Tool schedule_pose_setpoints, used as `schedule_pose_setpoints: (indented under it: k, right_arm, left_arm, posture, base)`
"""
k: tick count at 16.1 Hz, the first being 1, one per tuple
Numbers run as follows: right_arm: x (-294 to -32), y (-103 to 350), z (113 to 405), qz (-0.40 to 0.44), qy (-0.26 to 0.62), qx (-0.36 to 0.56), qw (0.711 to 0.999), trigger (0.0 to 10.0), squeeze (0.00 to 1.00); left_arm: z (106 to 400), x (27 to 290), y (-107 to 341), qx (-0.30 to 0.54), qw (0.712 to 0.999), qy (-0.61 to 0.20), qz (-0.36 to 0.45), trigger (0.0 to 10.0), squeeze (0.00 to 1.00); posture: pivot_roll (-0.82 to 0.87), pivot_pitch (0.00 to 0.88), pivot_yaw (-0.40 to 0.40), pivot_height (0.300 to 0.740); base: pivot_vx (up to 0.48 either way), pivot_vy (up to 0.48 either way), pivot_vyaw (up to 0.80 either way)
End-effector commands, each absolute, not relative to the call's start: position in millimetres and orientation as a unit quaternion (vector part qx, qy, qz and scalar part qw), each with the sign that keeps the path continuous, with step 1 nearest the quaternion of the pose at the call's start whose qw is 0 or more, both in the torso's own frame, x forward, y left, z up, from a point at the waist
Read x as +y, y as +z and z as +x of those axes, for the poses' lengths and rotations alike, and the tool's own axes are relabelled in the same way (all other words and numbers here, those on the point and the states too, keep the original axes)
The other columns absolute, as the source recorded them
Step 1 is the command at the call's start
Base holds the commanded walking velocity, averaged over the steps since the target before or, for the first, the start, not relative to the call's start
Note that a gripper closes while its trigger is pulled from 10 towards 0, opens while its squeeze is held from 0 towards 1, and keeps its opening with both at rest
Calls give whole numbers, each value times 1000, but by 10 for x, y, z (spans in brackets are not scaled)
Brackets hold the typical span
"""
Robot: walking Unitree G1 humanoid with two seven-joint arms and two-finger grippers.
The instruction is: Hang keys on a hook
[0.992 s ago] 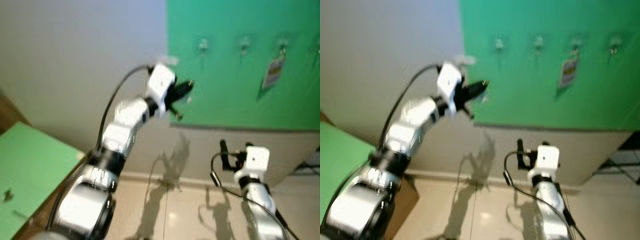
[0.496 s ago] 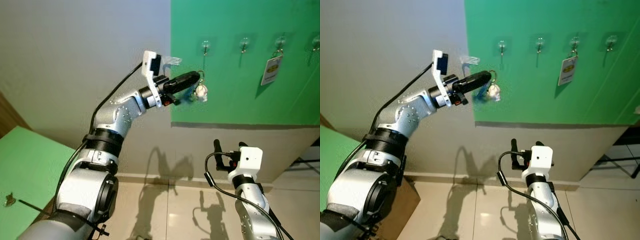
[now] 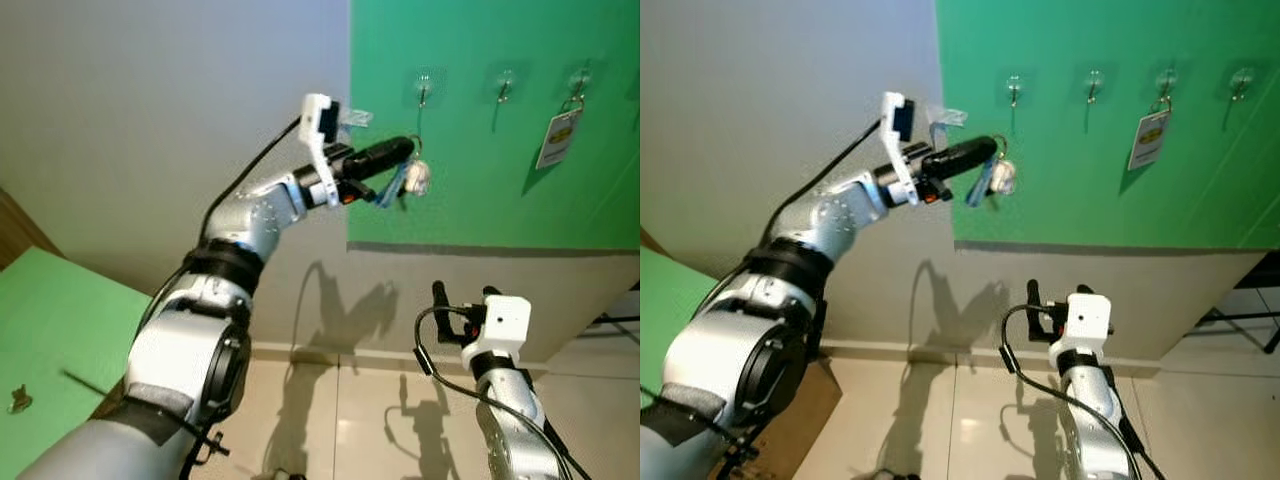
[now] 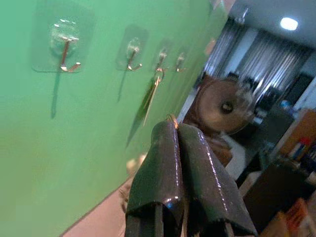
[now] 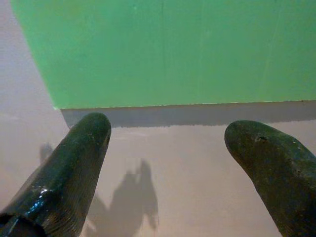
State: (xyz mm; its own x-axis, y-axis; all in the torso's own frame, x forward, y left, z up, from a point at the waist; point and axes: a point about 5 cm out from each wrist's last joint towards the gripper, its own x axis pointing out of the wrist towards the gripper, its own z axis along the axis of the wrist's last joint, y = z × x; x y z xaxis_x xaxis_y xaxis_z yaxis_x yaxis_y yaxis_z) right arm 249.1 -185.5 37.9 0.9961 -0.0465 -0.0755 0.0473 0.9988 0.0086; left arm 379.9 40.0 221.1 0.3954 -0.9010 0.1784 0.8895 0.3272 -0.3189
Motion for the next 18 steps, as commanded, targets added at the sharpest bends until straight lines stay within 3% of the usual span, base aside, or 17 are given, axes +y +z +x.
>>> schedule_pose_setpoints:
  k: [1,5,9,12,14,16,18]
  right_arm:
    - [-1843,413,2518,8,-25,30,999,10000,0]
    - [-1854,390,2449,9,-33,30,999,10000,0]
    - [-1879,364,2384,7,-41,34,999,10000,0]
    - [-1882,360,2341,8,-50,34,998,10000,0]
    - [-1890,351,2299,13,-64,32,997,10000,0]
    - [-1875,312,2261,16,-65,39,997,10000,0]
    - [-1834,319,2271,36,-48,41,997,10000,0]
  left_arm:
    - [3813,319,2329,-3,816,-558,-149,0,0]
    - [3840,210,2426,-24,822,-558,-113,0,0]
    - [3897,162,2510,-36,844,-526,-94,0,0]
    - [3986,251,2555,-48,886,-458,-56,0,0]
    - [4065,485,2520,-85,926,-365,32,0,0]
    - [4052,725,2395,-120,936,-325,53,0,0]
    - [3980,719,2252,-127,929,-344,53,0,0]
  posture:
    - [-256,0,121,740]
    - [-290,0,136,740]
    - [-330,0,147,740]
    - [-352,0,170,740]
    - [-349,0,184,740]
    - [-323,0,182,740]
    - [-292,0,171,740]
  base:
    - [0,0,0]
    - [0,0,0]
    - [0,0,0]
    - [0,0,0]
    - [0,0,0]
    - [0,0,0]
    - [0,0,0]
